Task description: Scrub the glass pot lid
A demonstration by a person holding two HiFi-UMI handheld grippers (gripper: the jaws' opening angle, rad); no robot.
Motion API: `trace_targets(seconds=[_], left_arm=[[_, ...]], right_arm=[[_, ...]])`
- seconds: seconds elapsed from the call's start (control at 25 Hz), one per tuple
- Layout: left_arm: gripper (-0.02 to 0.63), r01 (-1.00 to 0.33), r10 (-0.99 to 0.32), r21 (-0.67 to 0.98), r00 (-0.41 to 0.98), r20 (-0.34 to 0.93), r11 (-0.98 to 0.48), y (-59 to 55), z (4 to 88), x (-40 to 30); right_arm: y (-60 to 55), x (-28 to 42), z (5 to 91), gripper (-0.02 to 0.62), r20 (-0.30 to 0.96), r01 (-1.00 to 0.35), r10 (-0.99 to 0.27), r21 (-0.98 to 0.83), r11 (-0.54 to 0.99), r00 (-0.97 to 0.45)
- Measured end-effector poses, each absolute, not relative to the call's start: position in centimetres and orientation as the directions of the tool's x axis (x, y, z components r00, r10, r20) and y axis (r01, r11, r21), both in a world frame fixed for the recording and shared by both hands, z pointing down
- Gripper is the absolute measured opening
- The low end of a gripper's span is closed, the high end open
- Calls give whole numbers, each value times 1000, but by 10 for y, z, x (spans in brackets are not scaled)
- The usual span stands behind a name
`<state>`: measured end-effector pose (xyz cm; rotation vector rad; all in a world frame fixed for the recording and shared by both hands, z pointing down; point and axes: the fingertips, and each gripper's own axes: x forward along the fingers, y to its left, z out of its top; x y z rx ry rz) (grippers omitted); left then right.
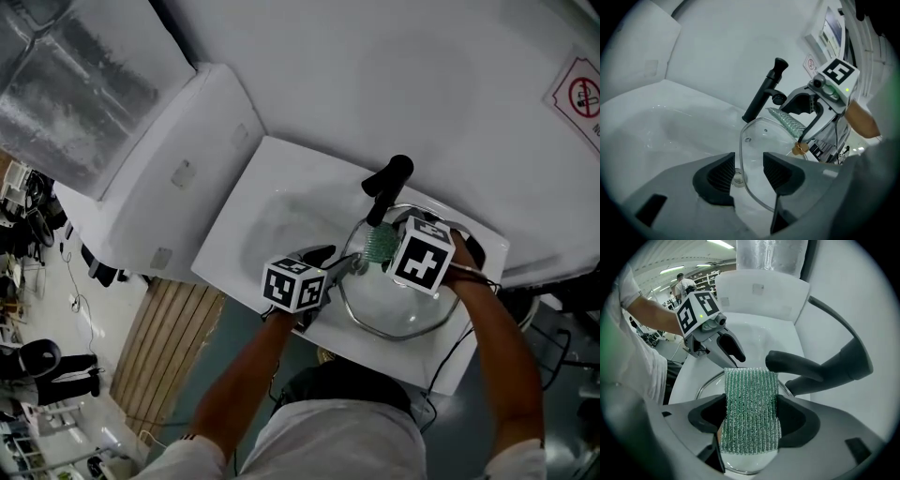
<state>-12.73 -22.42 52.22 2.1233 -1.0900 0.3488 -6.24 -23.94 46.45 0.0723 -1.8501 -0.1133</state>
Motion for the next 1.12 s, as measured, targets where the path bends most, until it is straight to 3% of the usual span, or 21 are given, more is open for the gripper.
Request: trace_targets(seconds=[0.72, 0.88, 1.12], left_arm=[[181, -741, -553, 593, 651, 520, -315, -234, 543, -127], [118, -716, -539, 614, 678, 500, -333, -232, 540, -123], [109, -719, -543, 612, 674, 501, -328, -232, 541, -125]], right_arm=[[-255, -88, 497, 331, 949, 16, -100, 110, 994, -299], [-254, -90, 504, 332, 955, 27, -89, 101, 995, -283], [-259, -80, 506, 331, 959, -3, -91, 94, 996, -269]])
